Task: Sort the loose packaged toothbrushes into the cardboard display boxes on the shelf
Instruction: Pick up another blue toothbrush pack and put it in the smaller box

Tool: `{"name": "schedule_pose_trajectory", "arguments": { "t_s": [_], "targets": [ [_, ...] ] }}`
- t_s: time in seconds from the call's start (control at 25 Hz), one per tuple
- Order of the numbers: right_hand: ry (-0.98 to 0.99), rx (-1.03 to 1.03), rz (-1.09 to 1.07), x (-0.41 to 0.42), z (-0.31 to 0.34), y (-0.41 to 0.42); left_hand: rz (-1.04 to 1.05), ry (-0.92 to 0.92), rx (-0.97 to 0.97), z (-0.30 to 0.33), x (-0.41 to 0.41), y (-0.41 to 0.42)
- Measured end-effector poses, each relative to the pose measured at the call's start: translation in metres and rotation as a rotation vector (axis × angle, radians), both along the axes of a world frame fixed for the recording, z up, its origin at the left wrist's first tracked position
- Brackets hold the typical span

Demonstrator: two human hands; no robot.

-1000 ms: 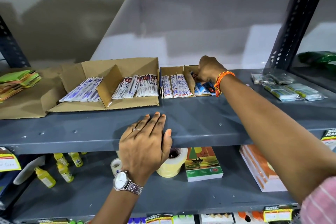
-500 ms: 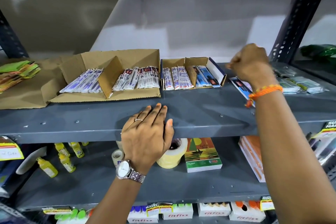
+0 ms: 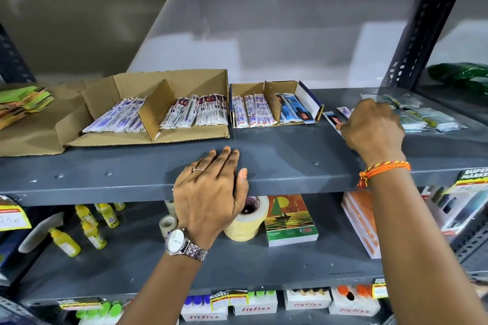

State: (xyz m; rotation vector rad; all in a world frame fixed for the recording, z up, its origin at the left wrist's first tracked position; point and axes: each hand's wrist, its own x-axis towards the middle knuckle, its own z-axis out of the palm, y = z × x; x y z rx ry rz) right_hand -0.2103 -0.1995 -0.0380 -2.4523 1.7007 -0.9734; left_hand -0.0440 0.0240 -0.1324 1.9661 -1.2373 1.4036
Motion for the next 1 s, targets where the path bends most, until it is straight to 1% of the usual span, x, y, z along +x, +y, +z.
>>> {"name": "schedule_pose_trajectory", "arguments": {
  "t_s": [0.16,0.24,0.28,0.32,0.4,0.48,0.52,0.56,0.64,0.72,1.0],
  "targets": [
    [-0.012,-0.014,-0.055,0.003,0.001,0.009,0.006,0.005,-0.001,0.001,-0.001,0.0],
    [-0.076,0.046,-0.07,0.003,0.001,0.009,0.005,0.008,0.003,0.001,-0.001,0.001],
    [-0.14,0.082,-0.071,0.003,0.001,0.006,0.004,0.012,0.005,0.001,-0.001,0.001],
    [-0.228,0.115,-0.062,0.002,0.0,0.004,0.005,0.017,0.008,0.002,-0.001,0.001],
    [-0.508,0.184,0.031,0.0,0.003,0.003,0.006,0.027,0.012,0.002,-0.002,0.001],
    [-0.825,0.29,0.252,-0.001,0.009,0.012,0.006,0.033,0.016,0.002,-0.003,0.001],
    [-0.952,0.366,0.366,-0.001,0.011,0.021,0.006,0.033,0.019,0.003,-0.003,0.001],
    [-1.038,0.458,0.466,0.001,0.014,0.032,0.008,0.035,0.024,0.003,-0.003,0.001],
    [-1.087,0.594,0.608,0.004,0.016,0.052,0.021,0.04,0.036,0.004,-0.004,0.002],
    [-1.082,0.634,0.677,0.006,0.017,0.064,0.021,0.059,0.051,0.005,-0.005,0.002],
    [-1.066,0.647,0.694,0.01,0.016,0.073,0.02,0.139,0.109,0.009,-0.01,0.006]
  ]
}}
